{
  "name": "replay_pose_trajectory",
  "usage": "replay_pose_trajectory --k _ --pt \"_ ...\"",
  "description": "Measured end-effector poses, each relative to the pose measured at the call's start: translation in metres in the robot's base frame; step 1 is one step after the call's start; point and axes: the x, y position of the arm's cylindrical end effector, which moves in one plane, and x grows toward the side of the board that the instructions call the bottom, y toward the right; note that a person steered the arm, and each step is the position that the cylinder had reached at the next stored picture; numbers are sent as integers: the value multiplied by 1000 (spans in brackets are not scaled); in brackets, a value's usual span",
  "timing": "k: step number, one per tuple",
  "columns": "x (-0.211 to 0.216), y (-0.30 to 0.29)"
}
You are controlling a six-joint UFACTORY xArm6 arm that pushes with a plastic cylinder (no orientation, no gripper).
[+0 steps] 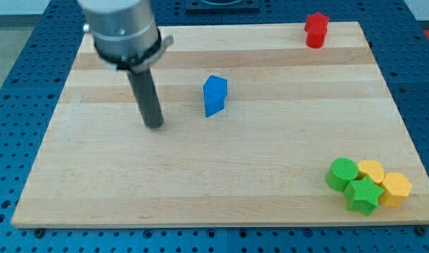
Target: Push the blue cube to the top of the green circle
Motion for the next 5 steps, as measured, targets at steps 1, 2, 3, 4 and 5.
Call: replay_pose_trajectory --k 1,2,3,4,5 --pt "-46 15" --pt "-65 50" --pt "-61 94" --pt "-45 130" --pt "-28 166"
